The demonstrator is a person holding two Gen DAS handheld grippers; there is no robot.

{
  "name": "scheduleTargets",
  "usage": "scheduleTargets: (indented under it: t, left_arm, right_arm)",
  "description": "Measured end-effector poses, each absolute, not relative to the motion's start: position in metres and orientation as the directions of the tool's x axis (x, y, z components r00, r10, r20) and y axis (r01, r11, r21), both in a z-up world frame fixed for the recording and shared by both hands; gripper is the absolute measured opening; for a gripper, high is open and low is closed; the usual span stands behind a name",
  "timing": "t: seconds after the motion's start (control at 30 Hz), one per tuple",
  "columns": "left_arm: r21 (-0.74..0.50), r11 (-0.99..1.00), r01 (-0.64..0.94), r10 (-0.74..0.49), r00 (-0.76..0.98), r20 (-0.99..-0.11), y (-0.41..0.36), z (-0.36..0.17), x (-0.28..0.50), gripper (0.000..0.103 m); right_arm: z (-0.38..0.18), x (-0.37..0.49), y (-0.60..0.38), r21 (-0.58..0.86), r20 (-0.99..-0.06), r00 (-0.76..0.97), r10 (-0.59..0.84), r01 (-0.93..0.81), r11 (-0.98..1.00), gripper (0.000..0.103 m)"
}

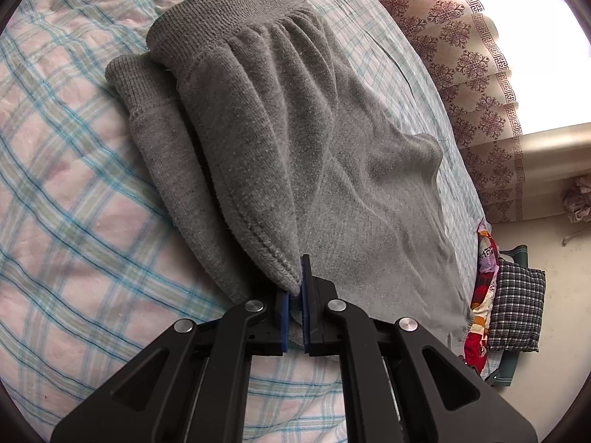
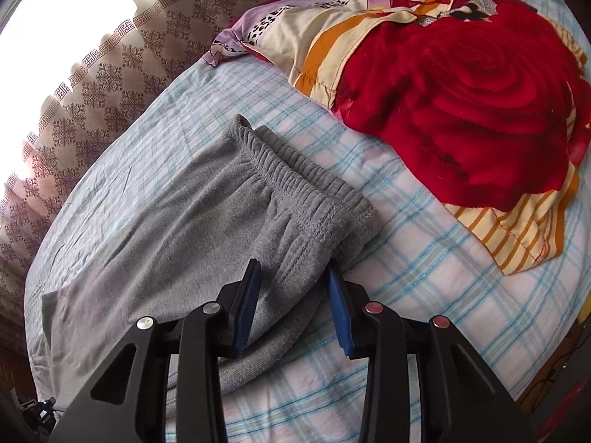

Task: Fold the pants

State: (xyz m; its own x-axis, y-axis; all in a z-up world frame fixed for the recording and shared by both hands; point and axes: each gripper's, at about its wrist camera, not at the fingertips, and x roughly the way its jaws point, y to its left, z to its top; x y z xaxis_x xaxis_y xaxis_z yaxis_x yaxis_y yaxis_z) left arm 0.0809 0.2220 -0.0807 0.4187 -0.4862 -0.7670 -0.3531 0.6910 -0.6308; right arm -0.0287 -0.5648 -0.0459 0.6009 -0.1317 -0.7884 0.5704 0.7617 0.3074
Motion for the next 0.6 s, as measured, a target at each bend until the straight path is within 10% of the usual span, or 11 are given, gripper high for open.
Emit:
scheduleTargets:
  t: [0.2, 0.6]
  left_arm:
    - [-0.635, 0.692, -0.344, -0.487, 0.427, -0.762, 0.223, -0.075, 0.082, 0.004]
    - [-0.642, 0.699, -0.314, -0.491, 0.442, -0.751, 0.222, -0.061, 0.084, 0.005]
  right_arm:
    - [-0.042, -0.016, -0.559, 0.198, -0.81, 0.552, -0.2, 0.577, 0.792, 0.017]
    - [-0.022, -0.03, -0.555, 0.15, -0.814, 0.54, -0.212, 0.549, 0.822, 0.018]
